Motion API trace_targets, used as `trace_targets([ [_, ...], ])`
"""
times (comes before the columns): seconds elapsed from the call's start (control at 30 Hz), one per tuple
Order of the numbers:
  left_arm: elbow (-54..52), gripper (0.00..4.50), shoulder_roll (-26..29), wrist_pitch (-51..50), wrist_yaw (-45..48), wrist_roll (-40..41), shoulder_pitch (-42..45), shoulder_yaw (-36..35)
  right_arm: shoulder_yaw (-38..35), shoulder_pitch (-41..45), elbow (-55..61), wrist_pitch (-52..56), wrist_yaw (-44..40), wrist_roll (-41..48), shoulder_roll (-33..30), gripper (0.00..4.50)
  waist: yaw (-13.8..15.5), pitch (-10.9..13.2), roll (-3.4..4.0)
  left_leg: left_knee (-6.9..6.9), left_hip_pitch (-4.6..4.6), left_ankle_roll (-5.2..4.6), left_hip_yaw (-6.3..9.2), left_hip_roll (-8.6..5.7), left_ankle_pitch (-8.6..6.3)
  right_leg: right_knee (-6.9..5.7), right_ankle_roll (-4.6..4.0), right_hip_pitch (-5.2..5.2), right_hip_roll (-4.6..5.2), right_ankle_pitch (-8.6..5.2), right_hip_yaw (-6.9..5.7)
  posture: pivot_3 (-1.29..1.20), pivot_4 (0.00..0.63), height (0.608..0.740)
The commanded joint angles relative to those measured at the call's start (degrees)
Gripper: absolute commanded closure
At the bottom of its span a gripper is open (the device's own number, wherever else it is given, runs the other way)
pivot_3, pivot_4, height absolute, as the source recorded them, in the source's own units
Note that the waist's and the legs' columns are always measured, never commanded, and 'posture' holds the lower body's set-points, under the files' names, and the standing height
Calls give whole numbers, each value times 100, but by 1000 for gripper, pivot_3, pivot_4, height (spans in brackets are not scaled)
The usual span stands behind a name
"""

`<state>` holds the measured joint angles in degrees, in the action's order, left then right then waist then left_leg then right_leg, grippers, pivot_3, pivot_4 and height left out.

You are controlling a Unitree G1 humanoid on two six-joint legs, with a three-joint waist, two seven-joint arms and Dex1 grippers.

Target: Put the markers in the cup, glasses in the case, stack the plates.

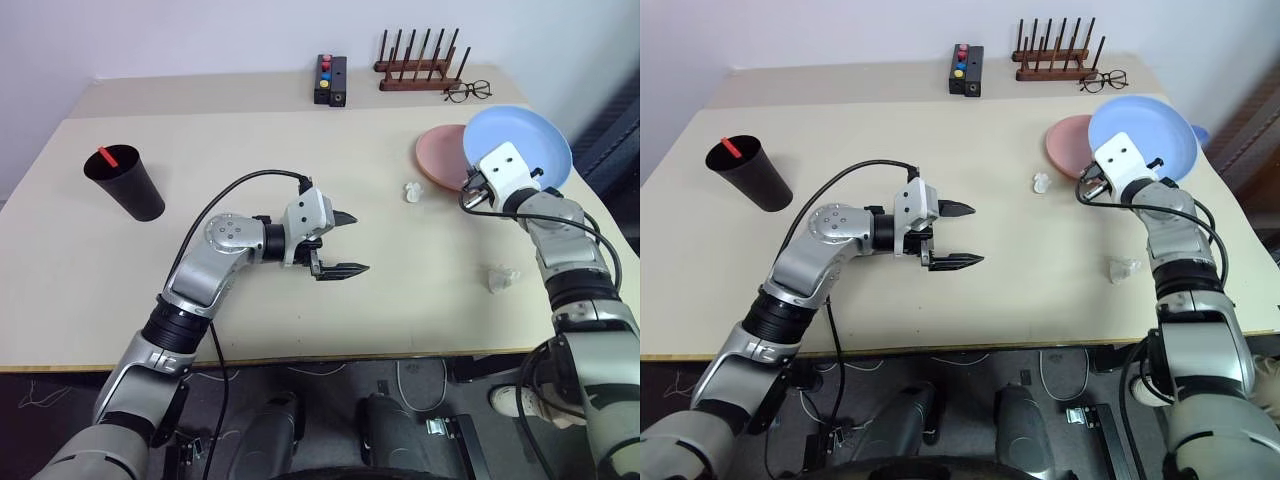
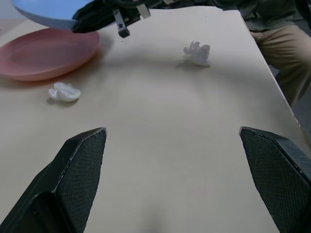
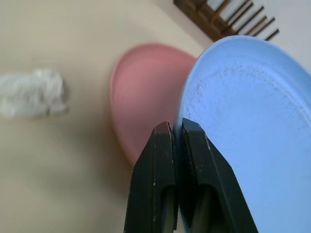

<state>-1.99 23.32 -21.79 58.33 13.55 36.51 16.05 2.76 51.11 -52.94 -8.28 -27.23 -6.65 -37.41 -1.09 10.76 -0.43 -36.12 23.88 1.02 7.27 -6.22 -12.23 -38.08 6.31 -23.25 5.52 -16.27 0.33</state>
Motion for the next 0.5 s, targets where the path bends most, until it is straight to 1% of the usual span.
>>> trace_targets([
  [0.03, -385, 0, 81, -108, -122, 82, -66, -180, 85, 534, -551, -439, -33, -161, 87, 4446, -7, 0, 0, 0, 0, 0, -1, 0, 0, 0, 0, -1, -1, 0, 2, 0, 150, 740],
  [0.2, -709, 0, 199, -308, -295, 106, -262, -264, 168, 1005, -1279, -700, -51, -307, 277, 4446, -5, 0, 0, 3, 0, 1, -10, 1, 0, -1, 0, -8, -3, 0, 21, 0, 150, 740],
  [0.37, -1007, 0, 305, -501, -476, 134, -432, -346, 187, 1277, -1690, -767, -3, -427, 456, 4446, -8, 0, 0, 3, 0, 1, -18, 2, 0, -2, 0, -12, -4, 0, 32, 0, 150, 740],
  [0.4, -1062, 0, 320, -539, -514, 144, -457, -362, 189, 1307, -1755, -754, 6, -447, 488, 4446, -11, -78, 12, 4, 0, 1, -20, 2, 0, -2, 0, -13, -5, 0, 34, 0, 0, 740],
  [0.43, -1120, 0, 336, -581, -553, 156, -486, -385, 193, 1335, -1816, -736, 12, -469, 518, 4446, -12, -169, 25, 6, 11, 6, -23, 2, 3, -1, 1, -25, -6, 1, 37, 0, 0, 740],
  [0.5, -1232, 0, 380, -658, -617, 170, -548, -431, 200, 1380, -1909, -705, 22, -490, 564, 3818, -26, -241, 39, 14, 4, 8, -43, 2, 4, 5, 2, -28, -8, 0, 54, 0, 0, 740],
])
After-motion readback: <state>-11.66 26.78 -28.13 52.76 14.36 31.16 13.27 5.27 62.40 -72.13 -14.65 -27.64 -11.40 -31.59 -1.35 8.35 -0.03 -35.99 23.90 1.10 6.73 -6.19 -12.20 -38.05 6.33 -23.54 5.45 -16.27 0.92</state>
